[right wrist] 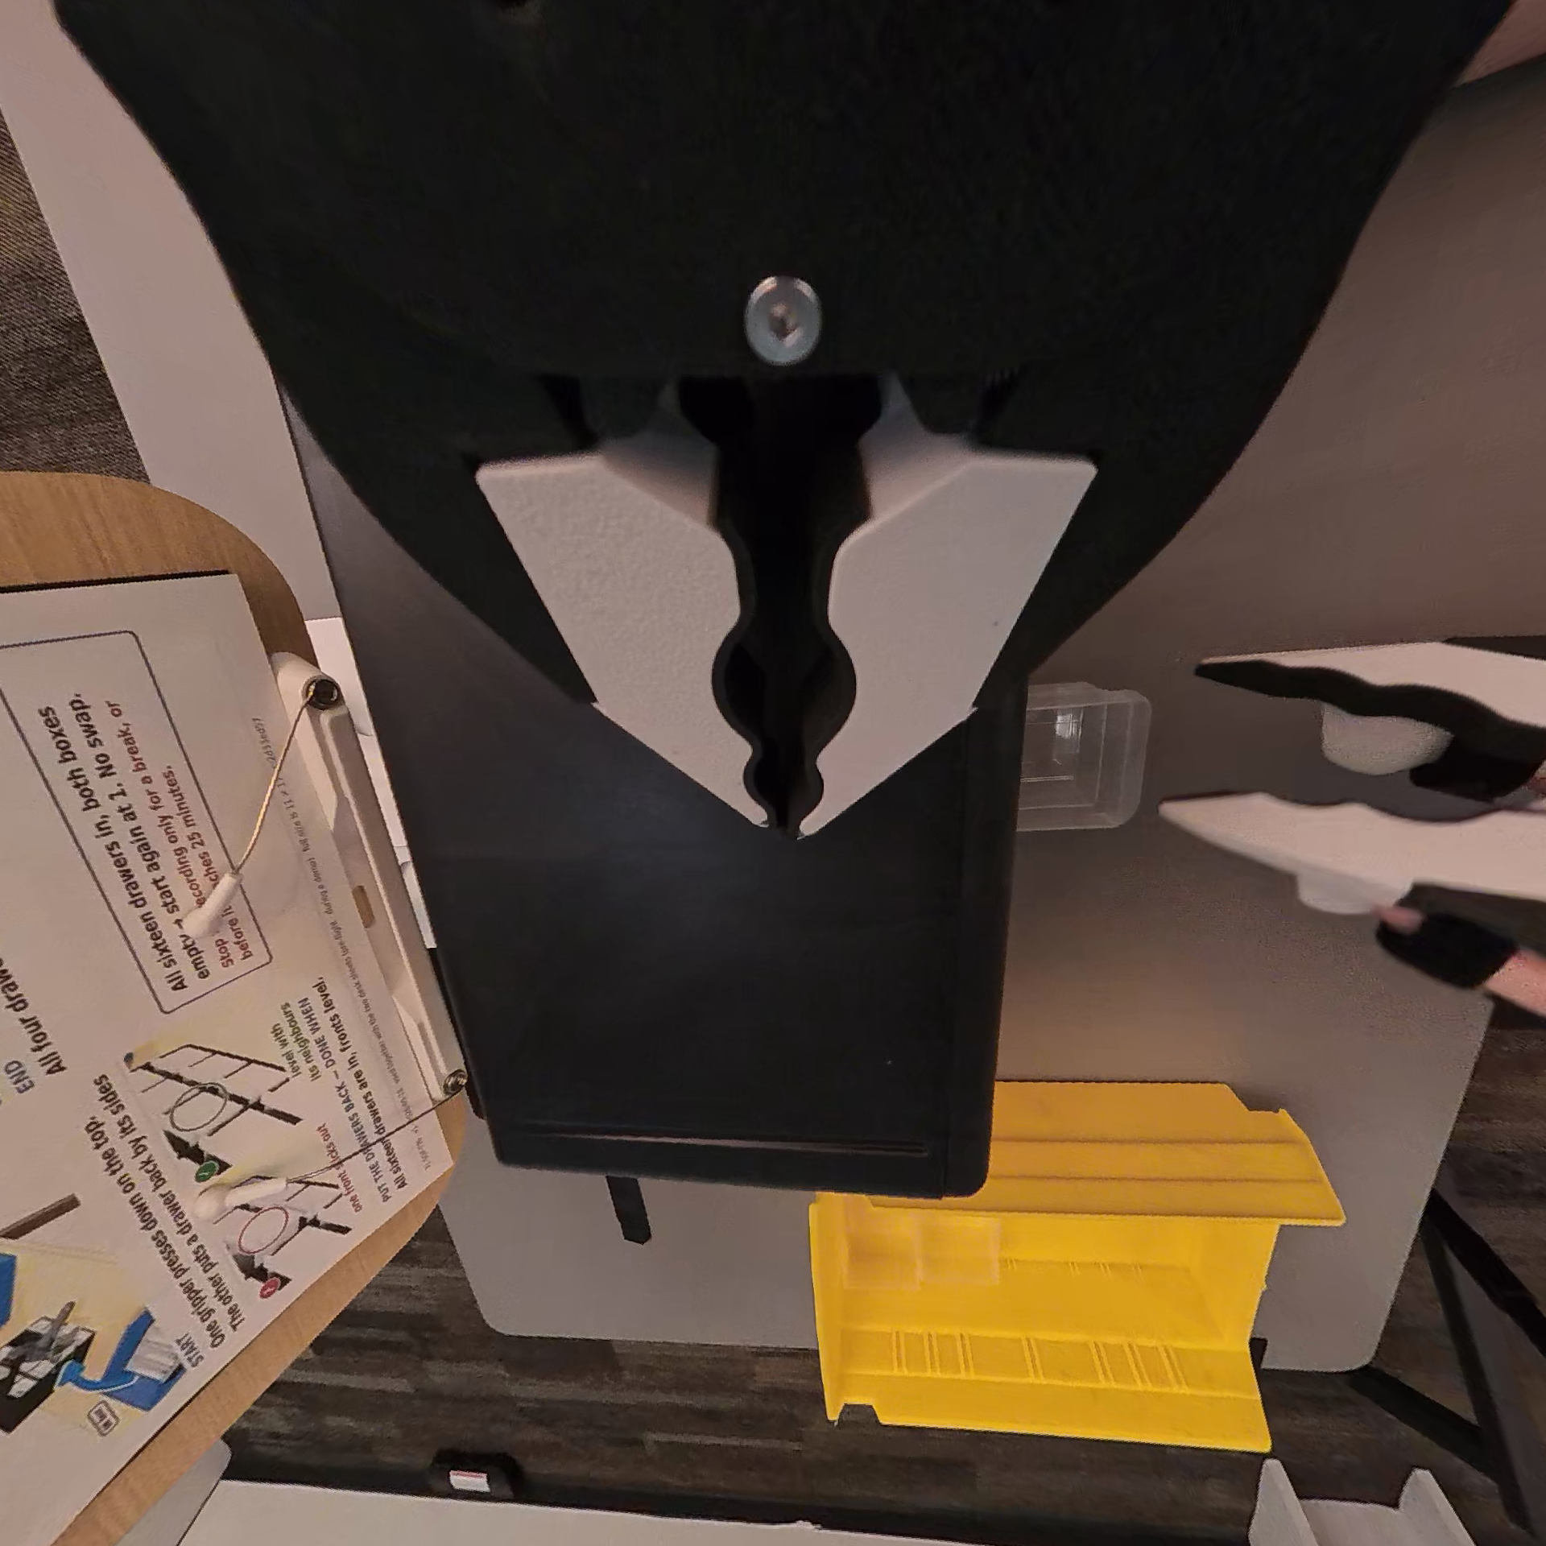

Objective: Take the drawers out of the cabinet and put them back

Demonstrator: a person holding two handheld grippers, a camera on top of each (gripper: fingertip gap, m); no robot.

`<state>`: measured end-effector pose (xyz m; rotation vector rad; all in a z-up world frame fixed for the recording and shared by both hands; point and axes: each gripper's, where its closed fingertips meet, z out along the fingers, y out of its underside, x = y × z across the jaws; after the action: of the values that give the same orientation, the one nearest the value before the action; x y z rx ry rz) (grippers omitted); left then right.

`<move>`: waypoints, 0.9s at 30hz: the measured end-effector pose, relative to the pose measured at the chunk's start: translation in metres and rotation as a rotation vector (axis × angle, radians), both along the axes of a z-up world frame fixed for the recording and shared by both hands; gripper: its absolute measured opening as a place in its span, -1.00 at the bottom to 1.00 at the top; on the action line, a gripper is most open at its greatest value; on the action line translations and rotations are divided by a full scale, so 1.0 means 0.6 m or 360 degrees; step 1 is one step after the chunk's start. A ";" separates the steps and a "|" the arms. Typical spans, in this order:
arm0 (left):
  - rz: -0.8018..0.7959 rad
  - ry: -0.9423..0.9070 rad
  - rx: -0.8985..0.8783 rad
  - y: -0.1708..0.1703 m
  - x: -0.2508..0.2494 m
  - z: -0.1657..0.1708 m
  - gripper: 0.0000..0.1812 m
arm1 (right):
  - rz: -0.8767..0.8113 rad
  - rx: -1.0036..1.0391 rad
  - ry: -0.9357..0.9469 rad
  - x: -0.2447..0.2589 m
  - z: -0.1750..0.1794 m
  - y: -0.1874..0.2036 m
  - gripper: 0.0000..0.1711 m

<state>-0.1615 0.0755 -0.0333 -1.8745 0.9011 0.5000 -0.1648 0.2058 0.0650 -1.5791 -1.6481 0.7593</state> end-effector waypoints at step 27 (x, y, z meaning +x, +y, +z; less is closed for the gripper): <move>0.0021 0.0620 0.0189 0.117 -0.035 -0.047 -0.84 | 0.0020 -0.0066 0.0023 -0.001 0.001 -0.001 -1.00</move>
<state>-0.1826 0.1457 -0.0614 -1.7040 1.0853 0.9288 -0.1652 0.2050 0.0656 -1.5894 -1.6433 0.8142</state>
